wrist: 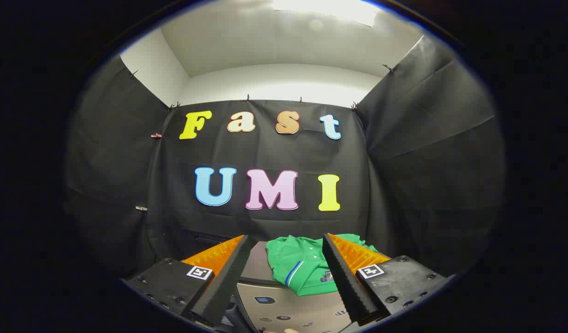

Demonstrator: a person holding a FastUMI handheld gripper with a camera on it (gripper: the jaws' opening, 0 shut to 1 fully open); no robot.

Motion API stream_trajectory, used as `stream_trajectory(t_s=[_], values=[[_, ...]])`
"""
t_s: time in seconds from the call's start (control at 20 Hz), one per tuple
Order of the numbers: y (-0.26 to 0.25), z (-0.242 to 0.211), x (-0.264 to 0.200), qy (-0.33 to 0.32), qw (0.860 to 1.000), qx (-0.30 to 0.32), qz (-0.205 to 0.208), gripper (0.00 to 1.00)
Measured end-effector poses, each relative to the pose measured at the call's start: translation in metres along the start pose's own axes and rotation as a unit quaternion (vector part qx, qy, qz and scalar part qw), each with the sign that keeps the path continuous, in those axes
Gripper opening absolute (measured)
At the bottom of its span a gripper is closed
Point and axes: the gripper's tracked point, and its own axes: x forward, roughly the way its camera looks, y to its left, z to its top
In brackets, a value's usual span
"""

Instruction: Put the clothes into the washing machine and then close the washing machine lid.

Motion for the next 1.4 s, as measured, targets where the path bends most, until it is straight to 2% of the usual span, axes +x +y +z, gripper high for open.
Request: stream_trajectory(t_s=[0.55, 1.4], values=[[-0.005, -0.006, 0.003, 0.009, 1.0, -0.011, -0.008, 0.98], [0.013, -0.016, 0.017, 0.026, 0.999, -0.005, 0.022, 0.98]])
